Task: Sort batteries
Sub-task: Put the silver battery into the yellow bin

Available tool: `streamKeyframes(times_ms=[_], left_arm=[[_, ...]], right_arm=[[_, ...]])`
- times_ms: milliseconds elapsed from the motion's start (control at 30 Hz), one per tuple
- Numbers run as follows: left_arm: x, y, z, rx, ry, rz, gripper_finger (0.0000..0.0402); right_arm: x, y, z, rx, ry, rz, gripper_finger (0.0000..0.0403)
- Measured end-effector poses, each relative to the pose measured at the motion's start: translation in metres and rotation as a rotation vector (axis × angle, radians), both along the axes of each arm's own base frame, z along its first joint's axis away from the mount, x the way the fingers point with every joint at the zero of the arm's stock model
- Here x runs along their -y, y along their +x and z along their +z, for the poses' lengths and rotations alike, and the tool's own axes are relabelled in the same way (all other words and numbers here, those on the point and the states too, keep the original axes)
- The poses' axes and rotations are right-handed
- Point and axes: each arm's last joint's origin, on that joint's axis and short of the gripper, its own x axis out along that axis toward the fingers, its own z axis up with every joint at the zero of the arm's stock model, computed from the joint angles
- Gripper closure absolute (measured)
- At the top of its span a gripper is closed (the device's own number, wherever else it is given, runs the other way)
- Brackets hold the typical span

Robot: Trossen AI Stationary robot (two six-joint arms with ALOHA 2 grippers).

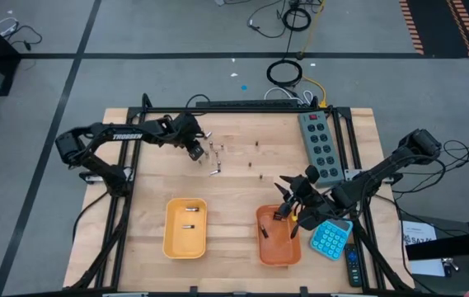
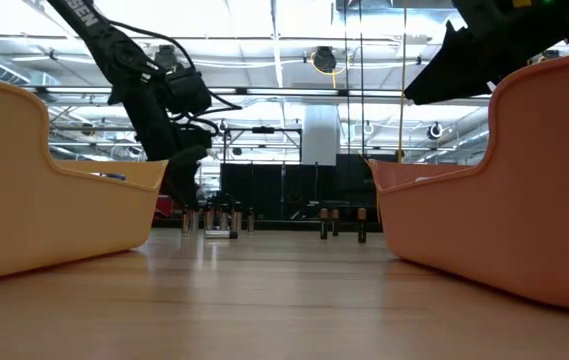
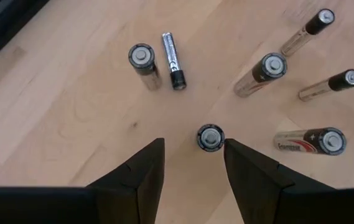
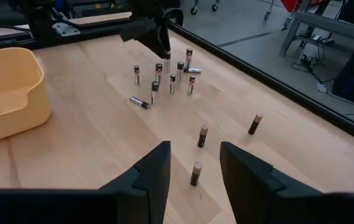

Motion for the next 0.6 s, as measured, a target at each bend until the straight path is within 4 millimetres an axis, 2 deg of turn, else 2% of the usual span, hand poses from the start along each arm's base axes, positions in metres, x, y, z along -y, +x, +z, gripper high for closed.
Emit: streamKeyframes(times_ms=[600], left_arm=[[-0.0002, 0.0038, 0.0019, 0.039, 0.012, -0.033, 0.0226]], right_arm=[[0.0000, 0.0000, 0.0000, -0.001, 0.001, 0.001, 0.0273]])
